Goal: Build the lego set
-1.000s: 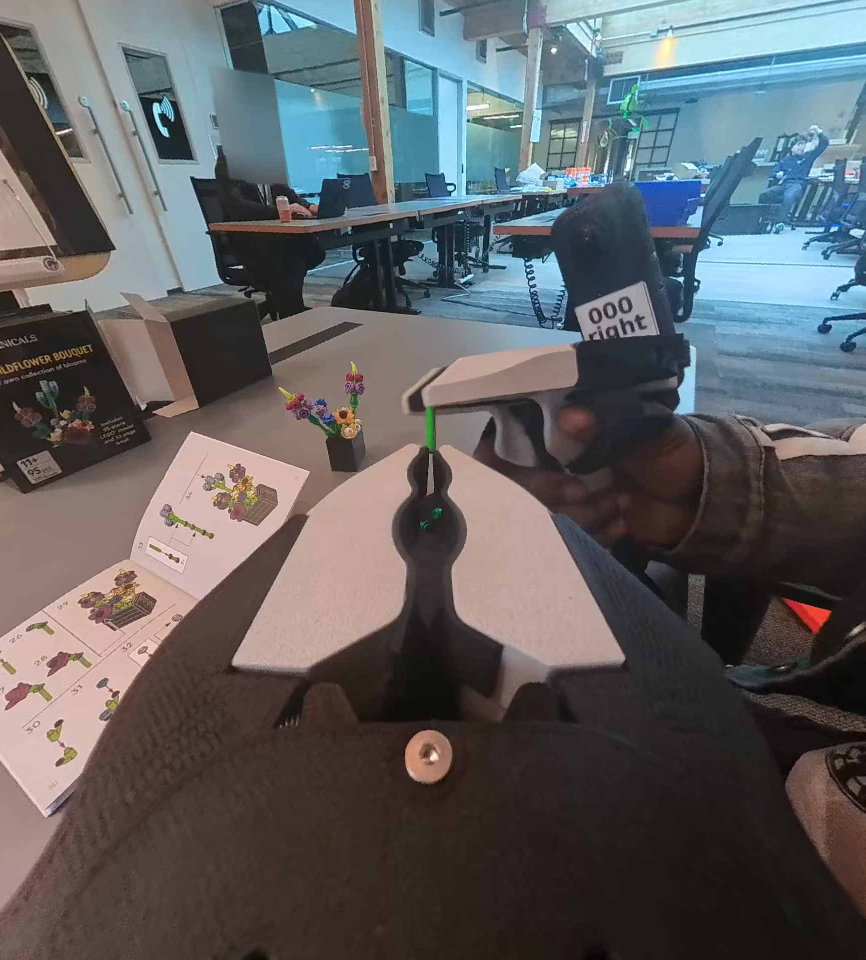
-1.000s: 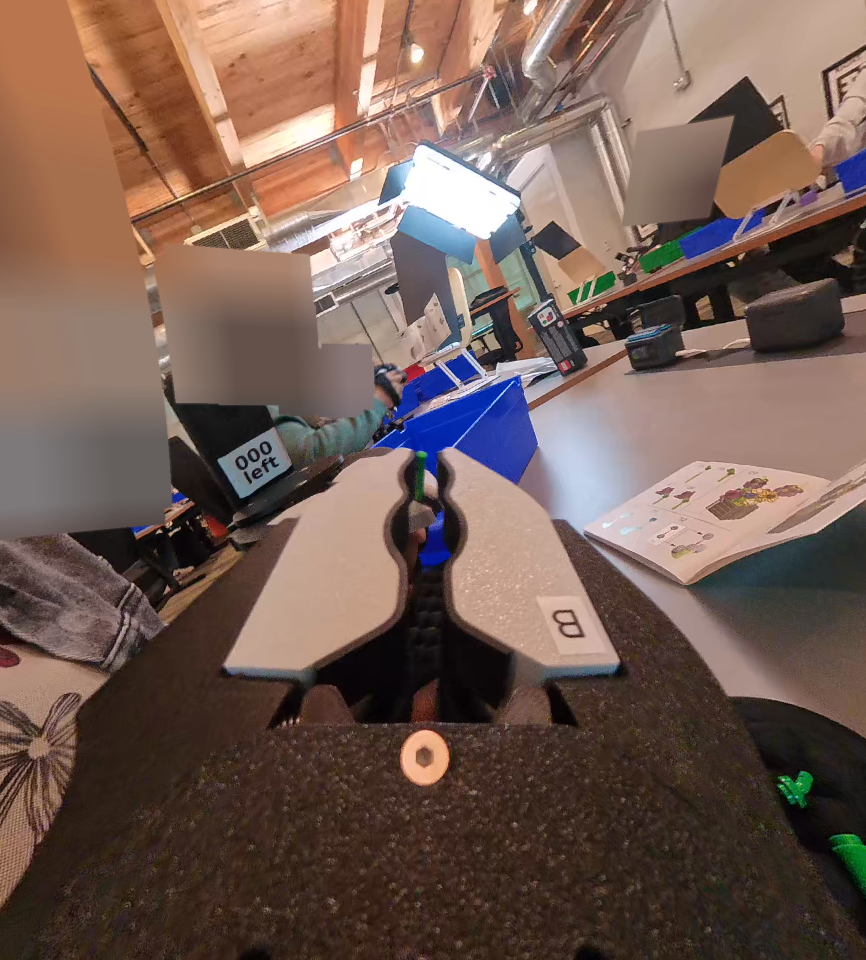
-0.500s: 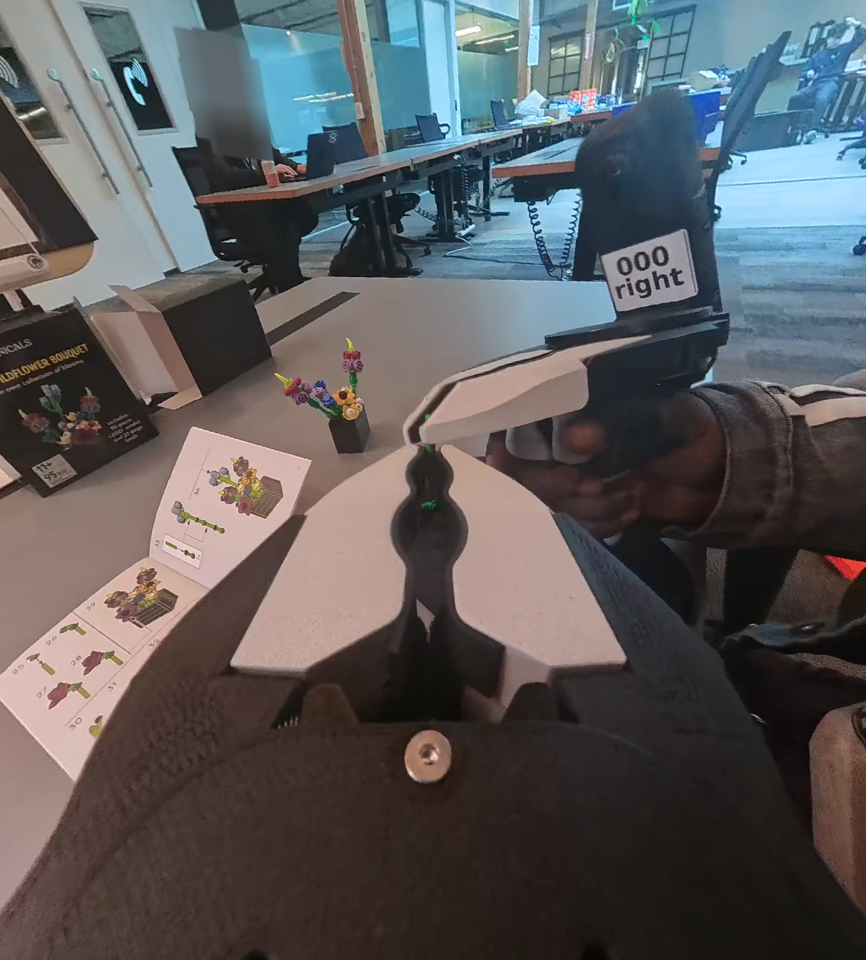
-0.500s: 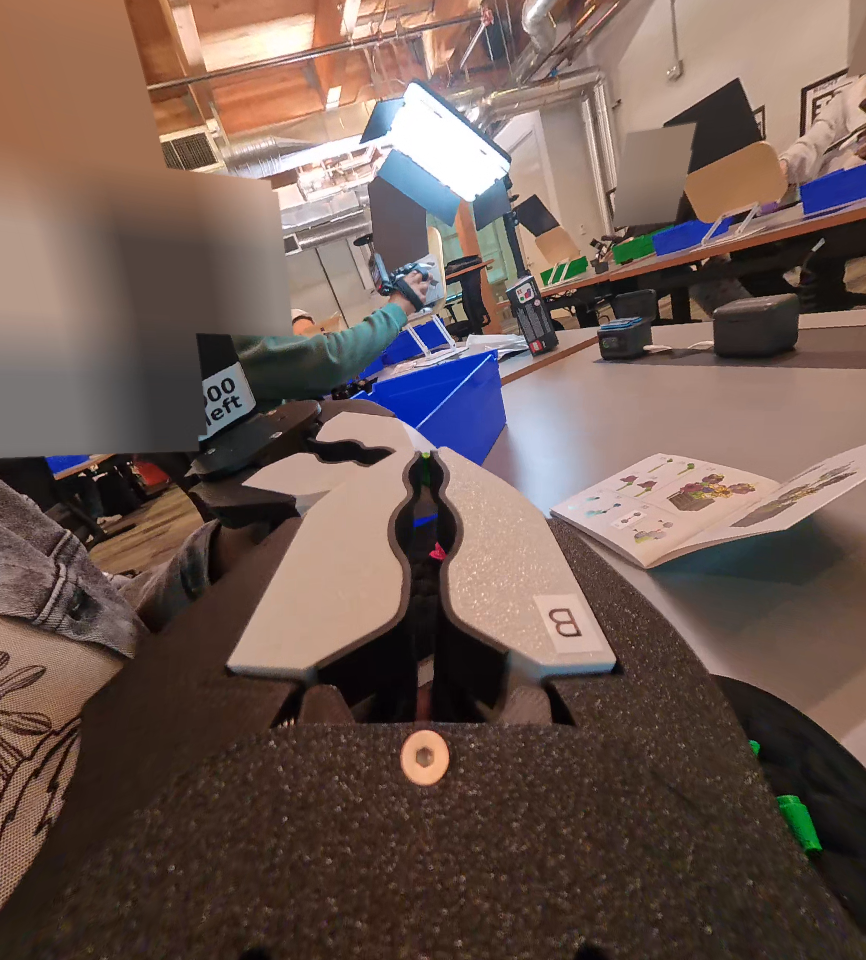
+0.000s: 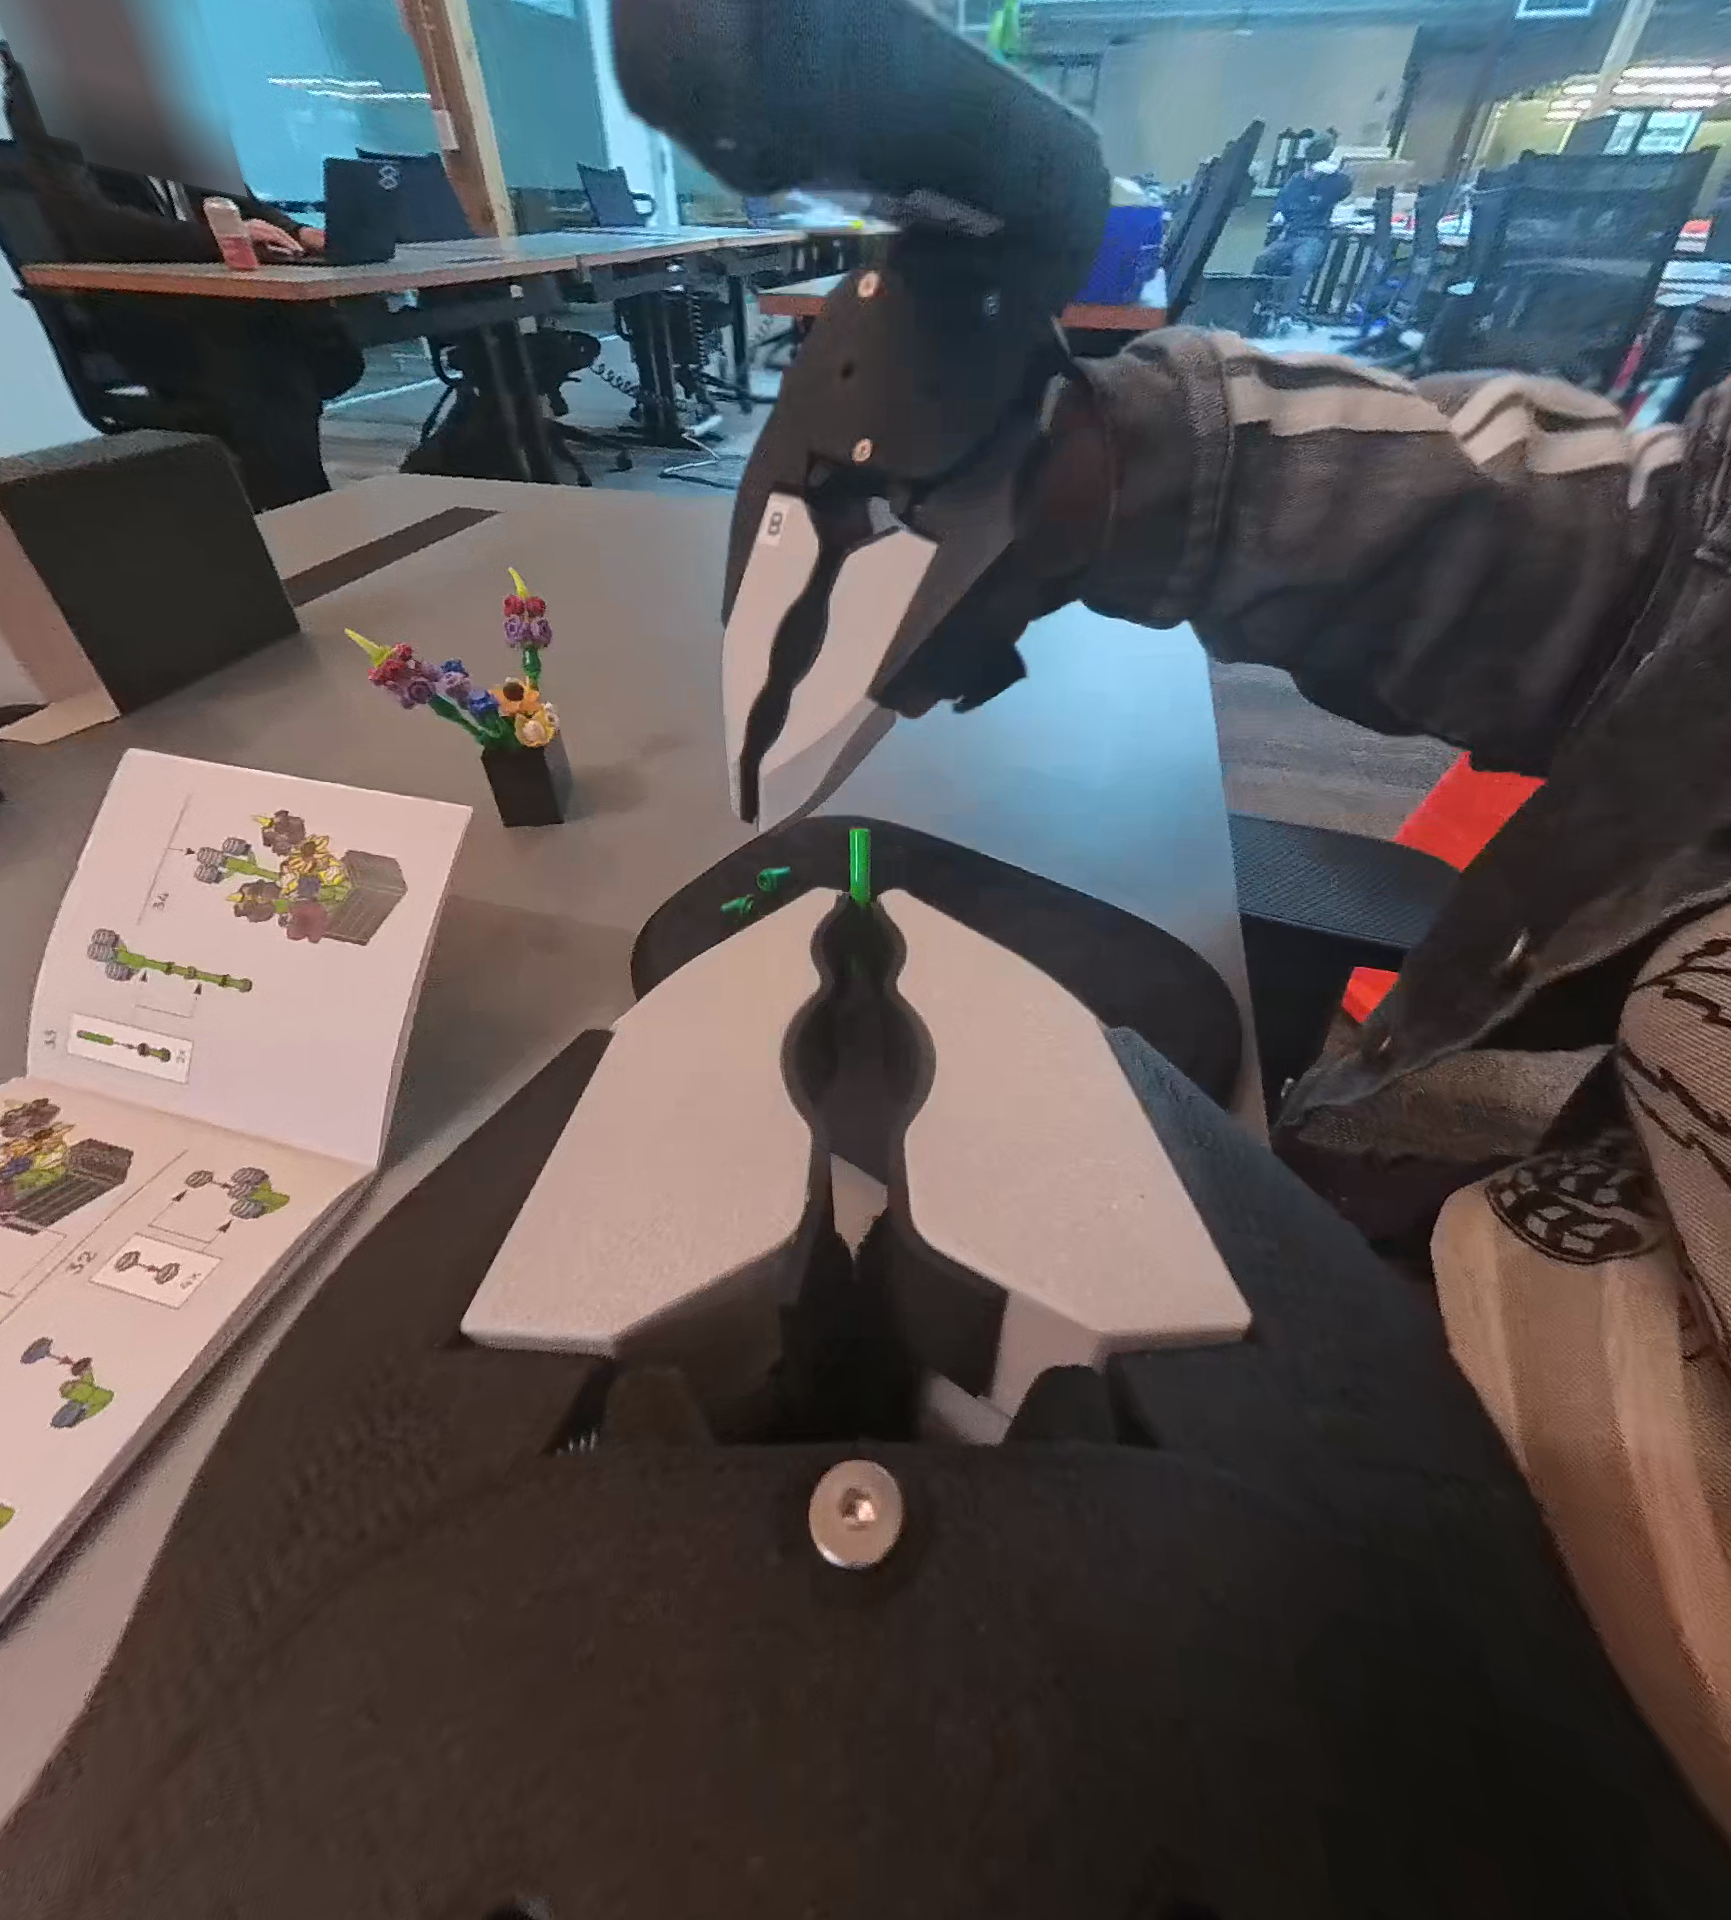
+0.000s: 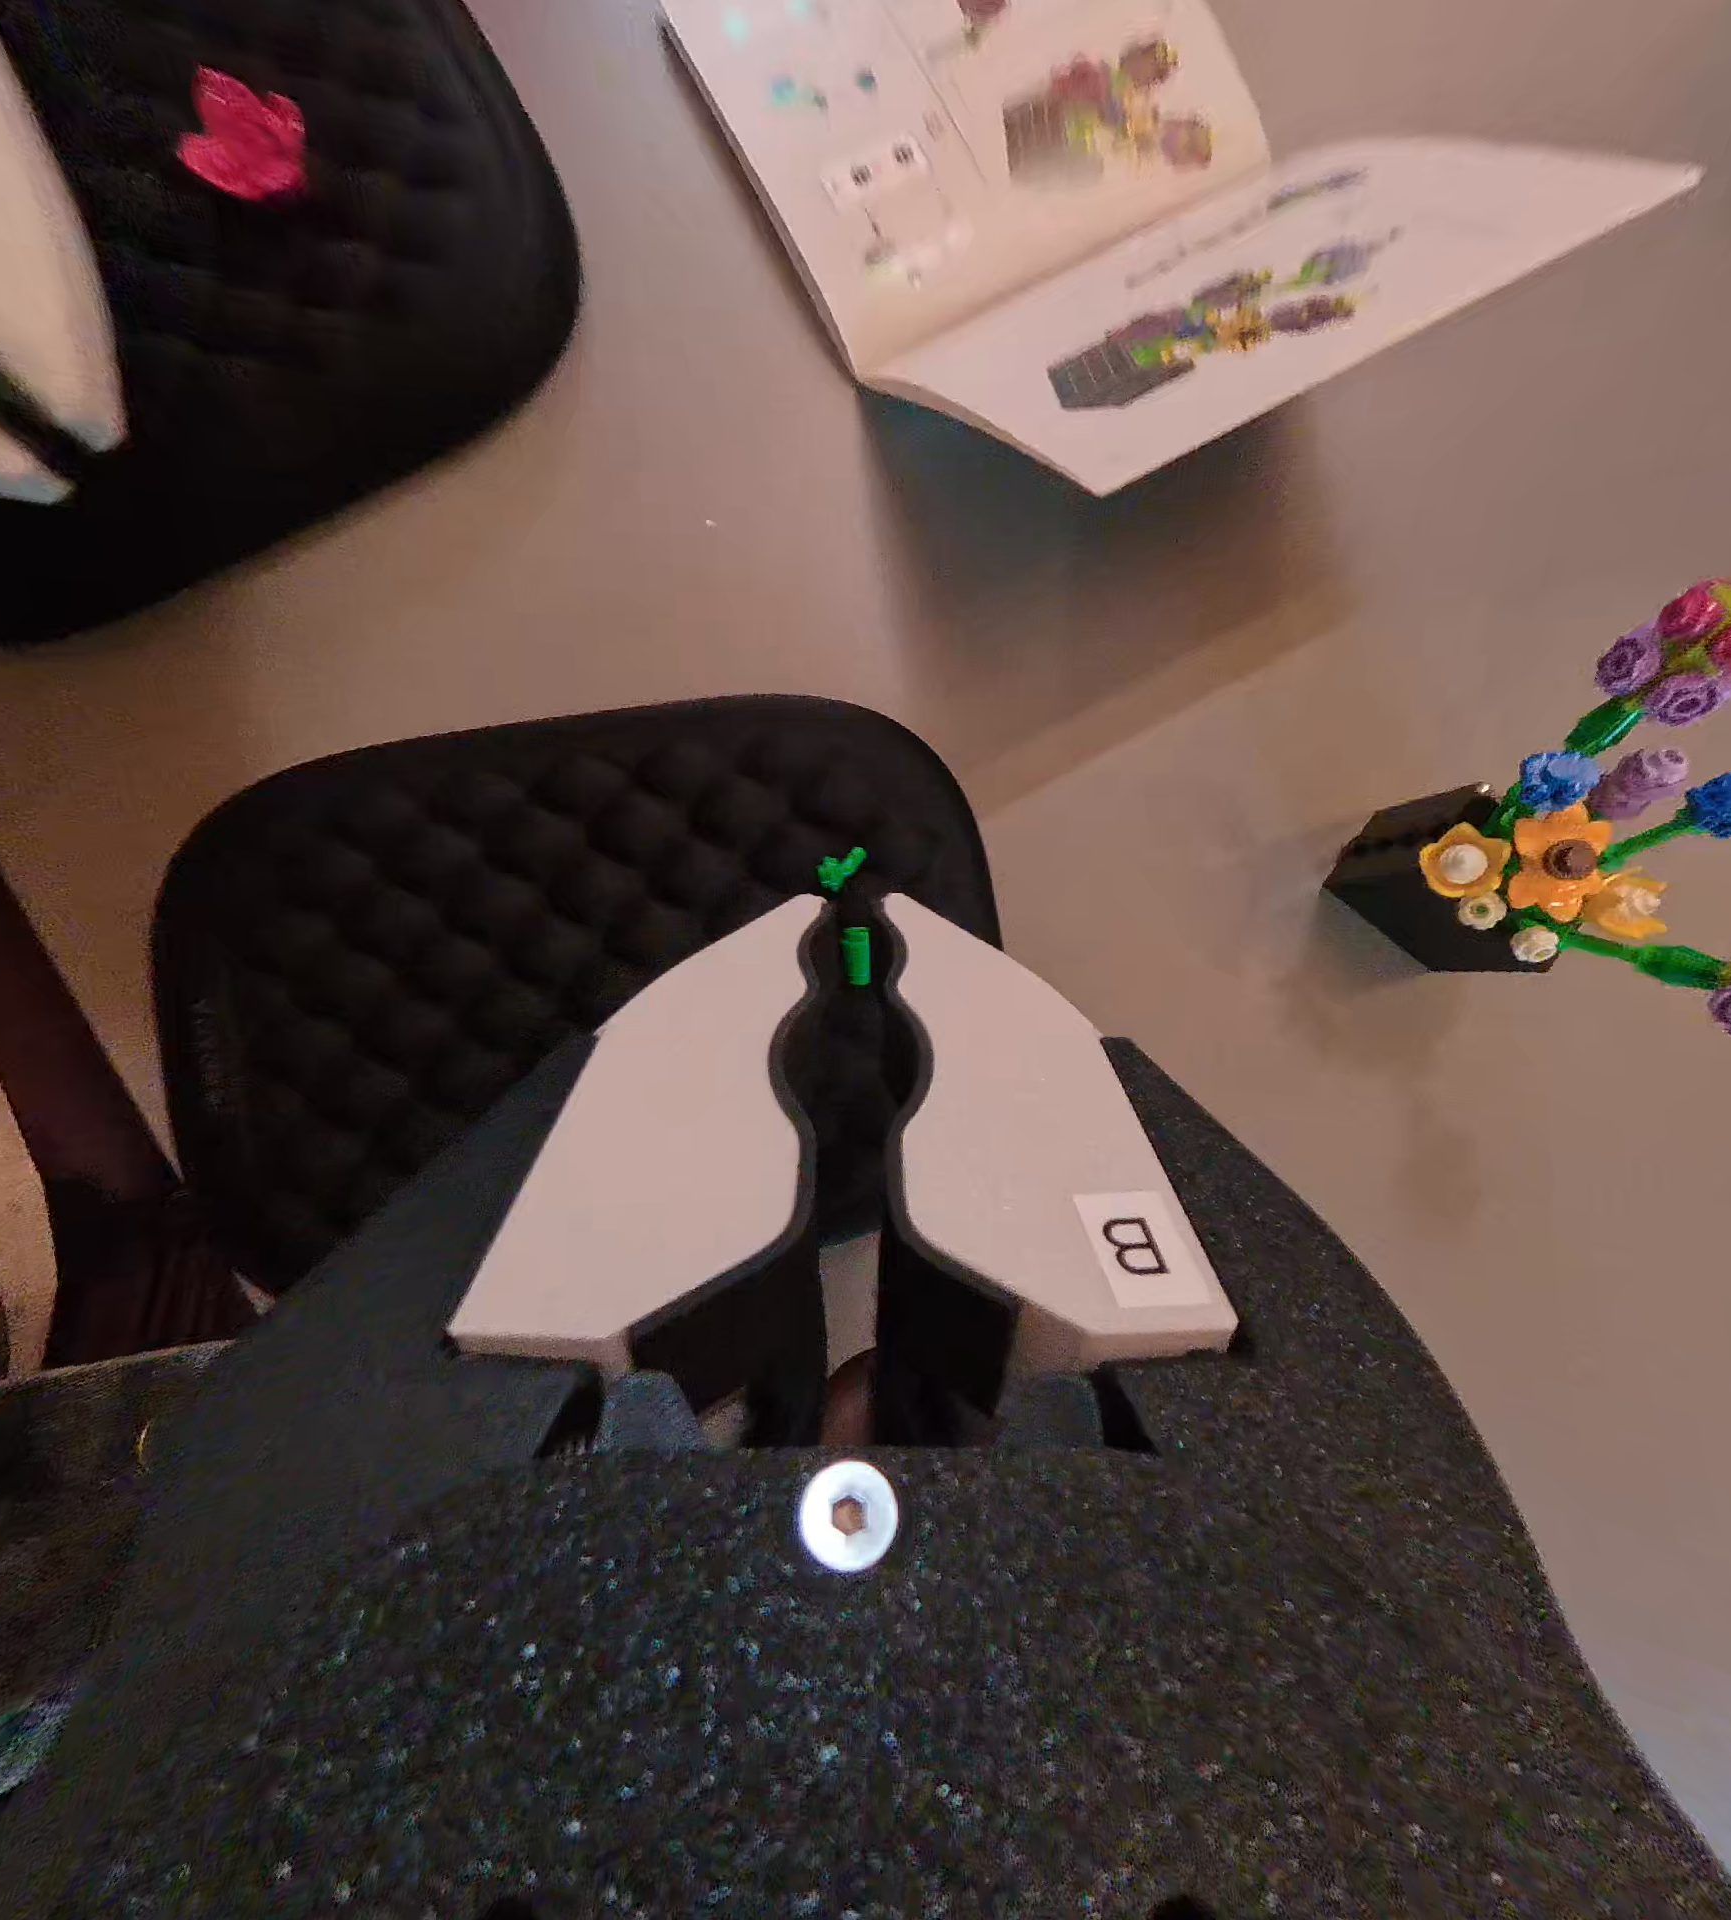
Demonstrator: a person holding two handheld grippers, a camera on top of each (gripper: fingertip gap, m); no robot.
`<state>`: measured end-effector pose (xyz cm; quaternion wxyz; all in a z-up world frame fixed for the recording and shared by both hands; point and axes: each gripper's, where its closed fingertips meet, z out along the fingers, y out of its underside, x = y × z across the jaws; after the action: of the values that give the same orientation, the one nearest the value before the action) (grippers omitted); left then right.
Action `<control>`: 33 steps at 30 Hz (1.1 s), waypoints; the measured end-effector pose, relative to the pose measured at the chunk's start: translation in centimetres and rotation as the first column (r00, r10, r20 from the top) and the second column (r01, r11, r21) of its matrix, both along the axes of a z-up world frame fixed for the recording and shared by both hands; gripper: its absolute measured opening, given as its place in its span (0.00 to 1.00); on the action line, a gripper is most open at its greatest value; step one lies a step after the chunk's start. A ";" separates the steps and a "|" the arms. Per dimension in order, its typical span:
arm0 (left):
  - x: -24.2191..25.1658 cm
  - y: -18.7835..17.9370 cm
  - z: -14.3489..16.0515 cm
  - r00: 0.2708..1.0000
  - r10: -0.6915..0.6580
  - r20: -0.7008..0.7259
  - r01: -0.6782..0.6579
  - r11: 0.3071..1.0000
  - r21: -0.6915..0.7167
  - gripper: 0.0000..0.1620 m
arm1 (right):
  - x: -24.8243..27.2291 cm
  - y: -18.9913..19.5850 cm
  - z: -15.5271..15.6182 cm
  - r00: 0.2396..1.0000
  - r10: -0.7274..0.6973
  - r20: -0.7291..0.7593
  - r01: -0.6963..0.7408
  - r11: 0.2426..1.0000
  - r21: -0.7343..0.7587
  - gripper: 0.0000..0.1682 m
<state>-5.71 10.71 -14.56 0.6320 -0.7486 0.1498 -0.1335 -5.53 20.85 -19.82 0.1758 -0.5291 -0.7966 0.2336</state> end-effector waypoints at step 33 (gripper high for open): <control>1.0 -1.5 -6.8 0.968 -0.171 -0.181 0.075 0.894 -0.442 0.02 | 1.4 -10.5 0.3 0.959 0.230 -0.162 -0.279 0.688 -0.670 0.04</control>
<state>-4.66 9.21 -21.40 0.4206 -0.8689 0.2312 -0.1213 -4.18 10.34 -19.53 -0.0407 -0.4328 -0.7126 0.5507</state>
